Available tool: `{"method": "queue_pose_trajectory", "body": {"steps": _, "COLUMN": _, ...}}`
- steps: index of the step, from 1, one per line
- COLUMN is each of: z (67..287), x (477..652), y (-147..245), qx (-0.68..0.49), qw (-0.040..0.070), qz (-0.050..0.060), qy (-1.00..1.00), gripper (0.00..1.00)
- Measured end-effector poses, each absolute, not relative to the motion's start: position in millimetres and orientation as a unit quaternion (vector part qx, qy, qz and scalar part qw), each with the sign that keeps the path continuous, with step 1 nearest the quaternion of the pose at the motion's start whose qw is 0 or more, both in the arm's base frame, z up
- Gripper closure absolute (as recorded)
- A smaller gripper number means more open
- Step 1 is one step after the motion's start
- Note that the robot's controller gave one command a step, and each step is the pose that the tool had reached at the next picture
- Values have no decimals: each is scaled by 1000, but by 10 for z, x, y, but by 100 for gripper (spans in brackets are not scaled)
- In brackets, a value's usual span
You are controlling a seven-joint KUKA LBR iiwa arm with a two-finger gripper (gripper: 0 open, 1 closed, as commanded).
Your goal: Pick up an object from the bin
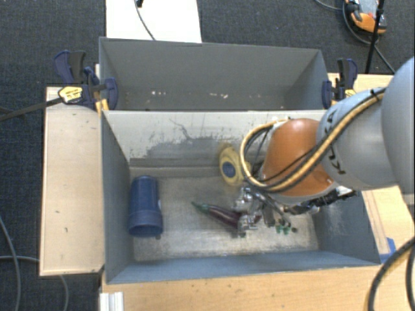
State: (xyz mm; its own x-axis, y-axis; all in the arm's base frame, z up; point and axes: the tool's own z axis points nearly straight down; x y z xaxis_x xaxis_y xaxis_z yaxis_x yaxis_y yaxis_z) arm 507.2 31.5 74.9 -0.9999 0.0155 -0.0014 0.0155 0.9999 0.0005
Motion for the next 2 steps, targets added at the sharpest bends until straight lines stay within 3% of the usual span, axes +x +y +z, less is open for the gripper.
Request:
{"method": "queue_pose_trajectory", "body": {"steps": 1, "z": 1118, "x": 5013, "y": 356, "qx": 4, "qw": -2, "qz": 0, "qy": 1000, "gripper": 100}}
{"method": "queue_pose_trajectory", "body": {"steps": 2, "z": 2436, "x": 4850, "y": 452, "qx": 4, "qw": 1, "qz": 0, "qy": 1000, "gripper": 100}}
